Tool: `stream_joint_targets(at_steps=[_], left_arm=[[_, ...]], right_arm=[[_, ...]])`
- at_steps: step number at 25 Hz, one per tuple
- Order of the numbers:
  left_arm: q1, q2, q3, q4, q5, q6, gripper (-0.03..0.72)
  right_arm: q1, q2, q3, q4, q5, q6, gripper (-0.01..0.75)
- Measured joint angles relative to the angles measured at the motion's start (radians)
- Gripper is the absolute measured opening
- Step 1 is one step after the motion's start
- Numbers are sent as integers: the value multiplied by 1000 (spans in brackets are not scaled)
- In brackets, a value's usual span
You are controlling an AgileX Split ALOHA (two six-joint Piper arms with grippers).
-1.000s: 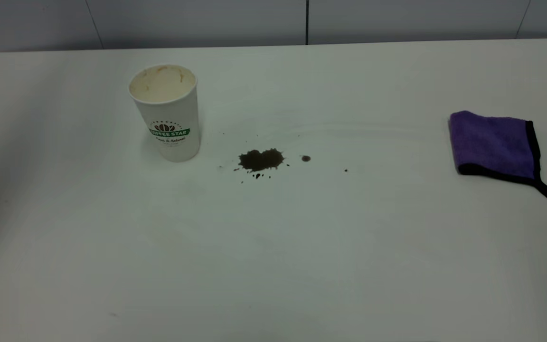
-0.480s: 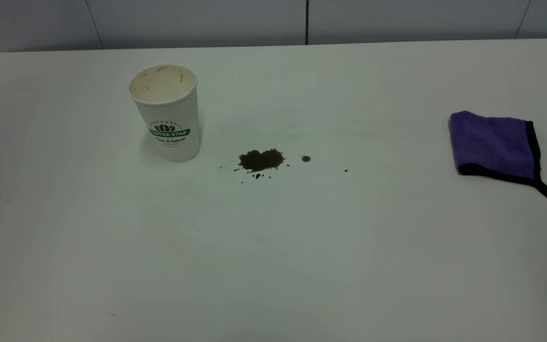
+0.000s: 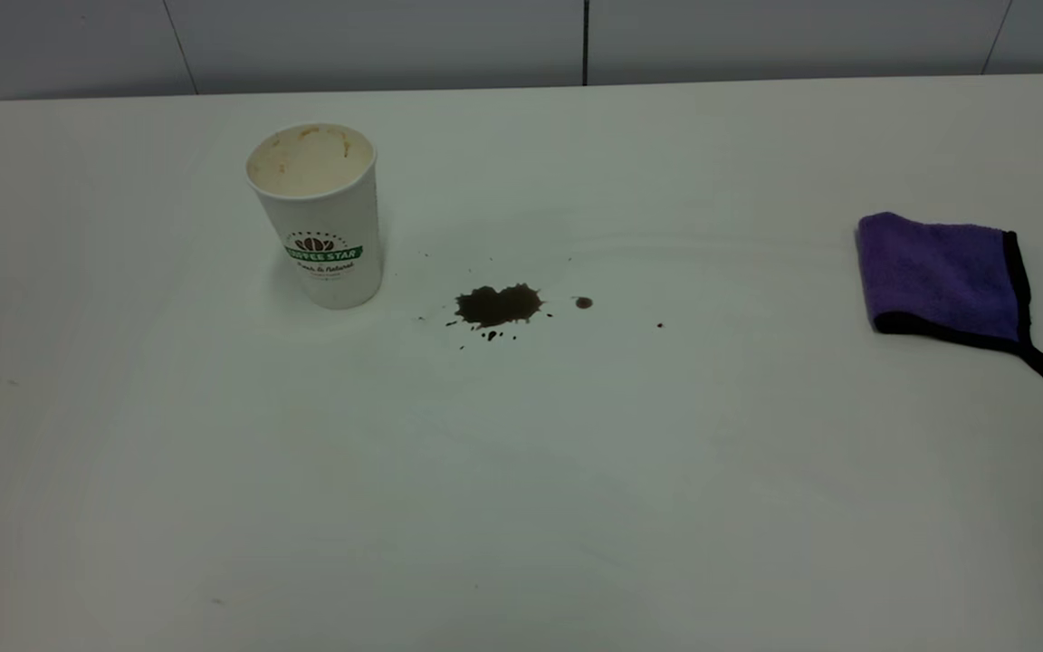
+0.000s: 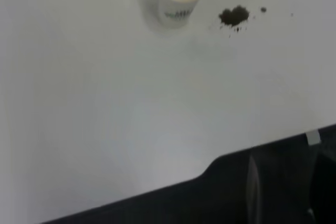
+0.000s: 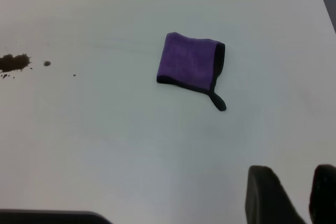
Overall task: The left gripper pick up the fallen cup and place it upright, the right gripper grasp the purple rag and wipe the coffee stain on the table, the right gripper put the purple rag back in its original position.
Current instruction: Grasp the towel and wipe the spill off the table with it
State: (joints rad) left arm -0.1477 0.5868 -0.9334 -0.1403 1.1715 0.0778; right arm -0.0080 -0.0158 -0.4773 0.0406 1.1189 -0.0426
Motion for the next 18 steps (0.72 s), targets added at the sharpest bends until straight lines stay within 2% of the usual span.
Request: stream_joint_targets(at_steps=[3, 8, 10, 14, 18], left_arm=[[42, -51, 110, 10, 0, 26, 240], [211, -180, 281, 14, -5, 54, 240], [252, -235, 336, 14, -9, 57, 240], [271, -320, 418, 29, -30, 38, 240], [271, -392, 430, 74, -34, 4, 240]], right_arm=[[0, 0, 0, 0, 0, 0, 240], [0, 0, 0, 0, 0, 0, 240], [0, 0, 0, 0, 0, 0, 240], [0, 0, 0, 0, 0, 0, 240], [0, 0, 0, 0, 0, 0, 240]])
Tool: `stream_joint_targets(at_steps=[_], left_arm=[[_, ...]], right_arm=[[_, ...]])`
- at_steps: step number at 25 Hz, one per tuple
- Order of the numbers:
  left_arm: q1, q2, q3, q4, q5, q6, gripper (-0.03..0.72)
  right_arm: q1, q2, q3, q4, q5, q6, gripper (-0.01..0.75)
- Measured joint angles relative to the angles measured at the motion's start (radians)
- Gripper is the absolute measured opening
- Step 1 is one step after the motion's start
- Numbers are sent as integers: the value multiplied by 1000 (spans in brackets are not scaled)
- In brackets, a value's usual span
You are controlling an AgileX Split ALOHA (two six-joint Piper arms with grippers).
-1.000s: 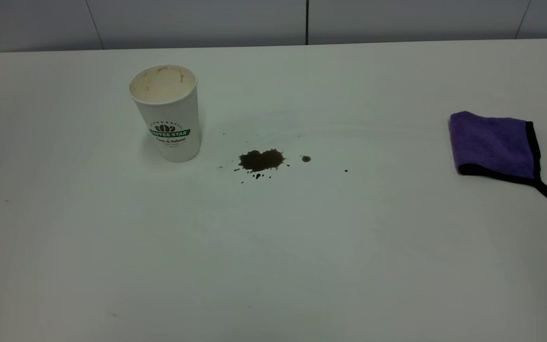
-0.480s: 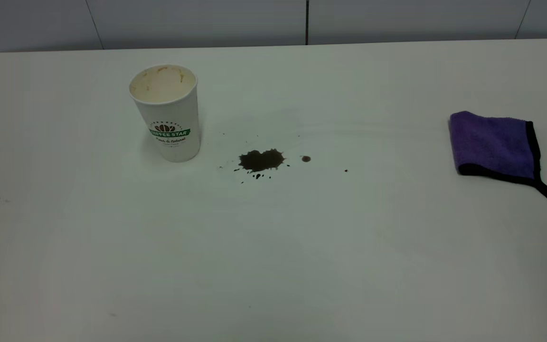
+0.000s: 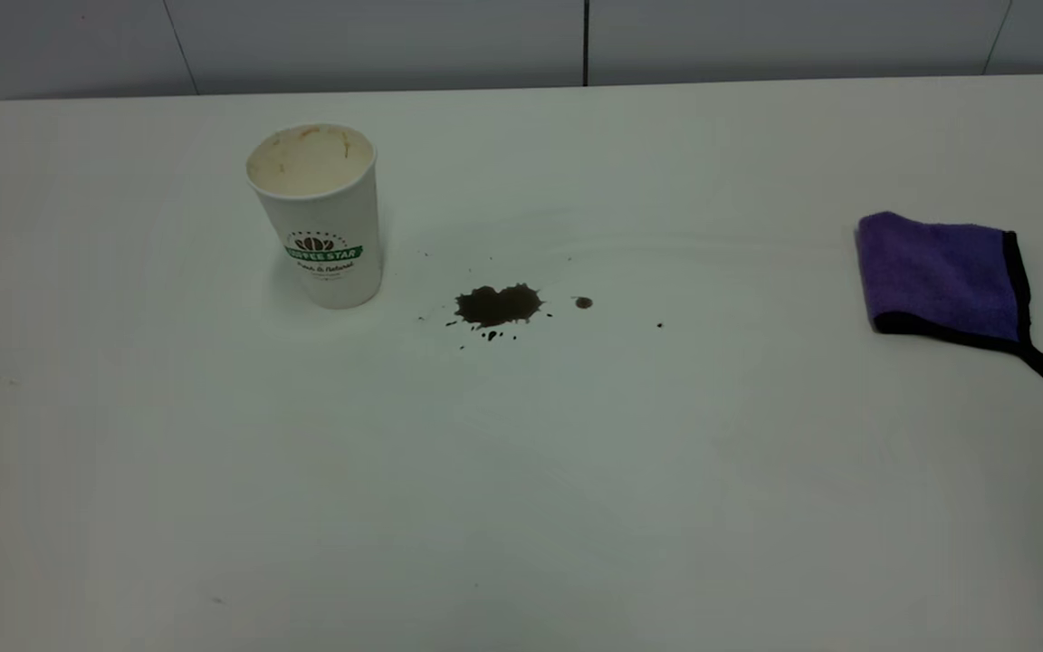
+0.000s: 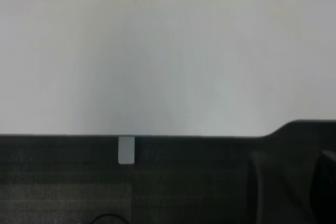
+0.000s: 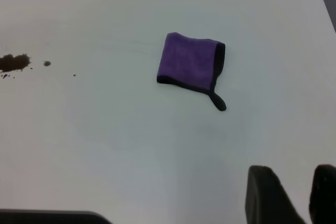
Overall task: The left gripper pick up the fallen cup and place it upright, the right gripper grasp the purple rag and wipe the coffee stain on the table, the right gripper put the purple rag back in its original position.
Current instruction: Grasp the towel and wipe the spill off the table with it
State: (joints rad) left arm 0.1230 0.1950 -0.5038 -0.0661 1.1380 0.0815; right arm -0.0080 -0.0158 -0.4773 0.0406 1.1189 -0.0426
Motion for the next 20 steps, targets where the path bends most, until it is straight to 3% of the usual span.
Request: stream_joint_targets(at_steps=[4, 11, 20], left_arm=[[-10, -49, 12, 29, -14, -20, 240], [-127, -134, 17, 56, -19, -61, 240], [-131, -214, 17, 59, -18, -65, 240]], right_arm=[[0, 0, 0, 0, 0, 0, 240], [0, 0, 0, 0, 0, 0, 240], [0, 0, 0, 0, 0, 0, 240]])
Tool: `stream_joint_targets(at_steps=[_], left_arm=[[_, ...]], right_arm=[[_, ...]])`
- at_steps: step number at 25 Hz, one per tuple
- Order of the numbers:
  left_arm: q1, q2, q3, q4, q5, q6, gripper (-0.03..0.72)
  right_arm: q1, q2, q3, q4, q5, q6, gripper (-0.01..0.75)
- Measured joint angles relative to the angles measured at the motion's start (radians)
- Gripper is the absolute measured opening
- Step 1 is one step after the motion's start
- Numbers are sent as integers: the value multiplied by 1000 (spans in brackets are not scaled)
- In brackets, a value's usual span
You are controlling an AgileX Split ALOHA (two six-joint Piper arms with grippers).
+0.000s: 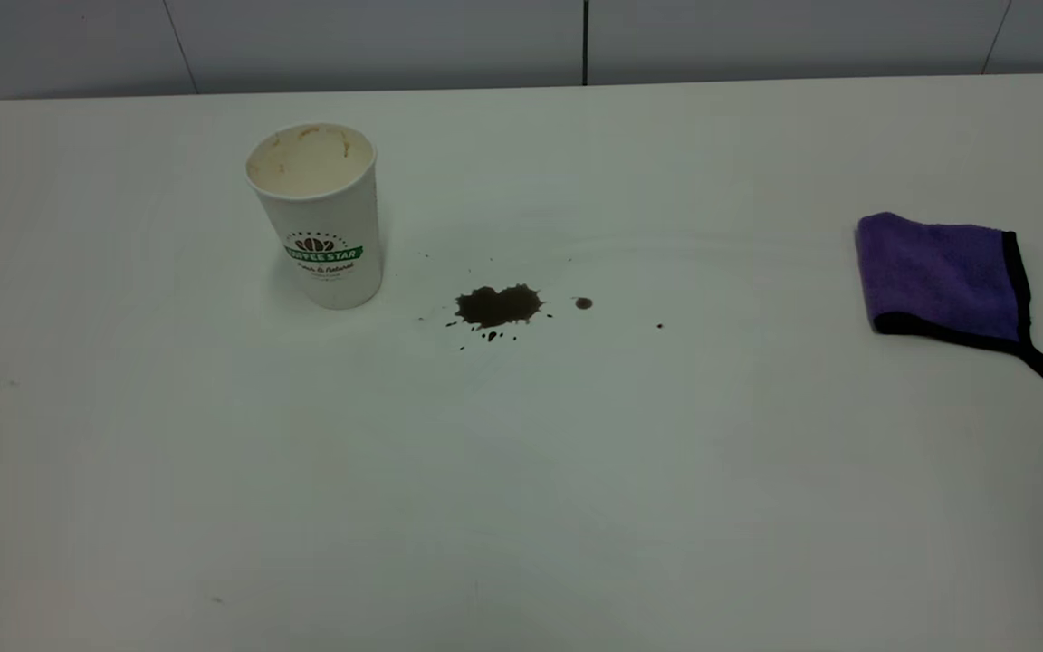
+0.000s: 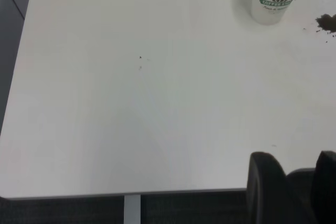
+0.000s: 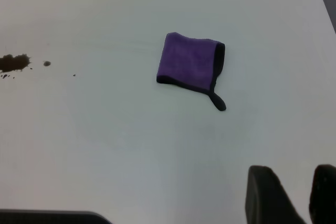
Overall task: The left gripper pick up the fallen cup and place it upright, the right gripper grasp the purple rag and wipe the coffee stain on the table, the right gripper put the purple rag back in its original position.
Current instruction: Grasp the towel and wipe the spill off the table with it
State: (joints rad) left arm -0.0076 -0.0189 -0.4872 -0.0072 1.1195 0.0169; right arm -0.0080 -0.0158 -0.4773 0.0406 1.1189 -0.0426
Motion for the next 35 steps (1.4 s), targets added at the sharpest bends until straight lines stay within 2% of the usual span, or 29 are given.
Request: stream_joint_targets(at_steps=[26, 31, 35], left_arm=[[0, 0, 0, 0, 0, 0, 240], [0, 0, 0, 0, 0, -1, 240], [0, 0, 0, 0, 0, -1, 240]], right_arm=[[0, 0, -12, 5, -1, -26, 240], [0, 80, -69, 30, -133, -41, 275], [0, 345, -116, 8, -246, -26, 395]])
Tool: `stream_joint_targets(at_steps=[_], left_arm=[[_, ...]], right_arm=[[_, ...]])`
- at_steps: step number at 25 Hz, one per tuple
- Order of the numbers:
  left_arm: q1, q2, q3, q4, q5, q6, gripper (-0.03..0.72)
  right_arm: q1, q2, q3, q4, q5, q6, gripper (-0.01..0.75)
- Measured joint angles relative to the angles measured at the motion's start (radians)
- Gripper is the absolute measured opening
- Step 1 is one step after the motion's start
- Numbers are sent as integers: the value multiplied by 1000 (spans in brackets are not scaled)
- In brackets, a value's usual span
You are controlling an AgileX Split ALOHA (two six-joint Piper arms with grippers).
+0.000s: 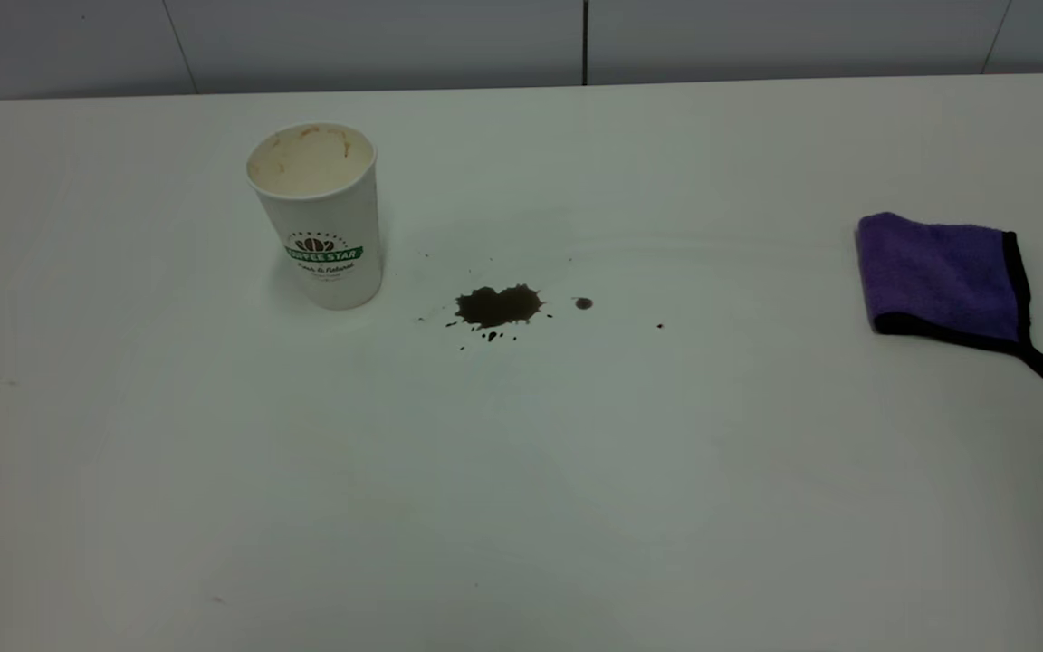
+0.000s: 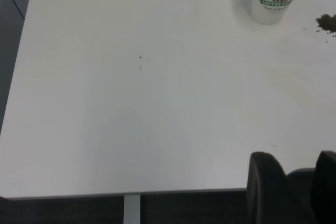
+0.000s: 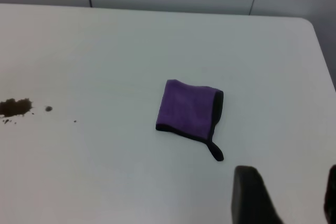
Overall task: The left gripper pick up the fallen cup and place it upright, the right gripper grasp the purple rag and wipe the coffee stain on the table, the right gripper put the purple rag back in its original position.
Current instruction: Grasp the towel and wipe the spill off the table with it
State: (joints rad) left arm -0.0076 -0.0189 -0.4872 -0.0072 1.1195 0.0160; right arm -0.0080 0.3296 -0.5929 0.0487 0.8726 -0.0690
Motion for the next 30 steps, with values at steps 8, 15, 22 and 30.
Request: stream_joint_targets(at_steps=[8, 15, 22, 30], left_arm=[[0, 0, 0, 0, 0, 0, 240], [0, 0, 0, 0, 0, 0, 240], [0, 0, 0, 0, 0, 0, 240], [0, 0, 0, 0, 0, 0, 240]], right_arm=[[0, 643, -93, -14, -333, 3, 723], [10, 1142, -215, -9, -521, -2, 728], [11, 1594, -438, -12, -549, -43, 728], [51, 1875, -649, -13, -554, -95, 726]])
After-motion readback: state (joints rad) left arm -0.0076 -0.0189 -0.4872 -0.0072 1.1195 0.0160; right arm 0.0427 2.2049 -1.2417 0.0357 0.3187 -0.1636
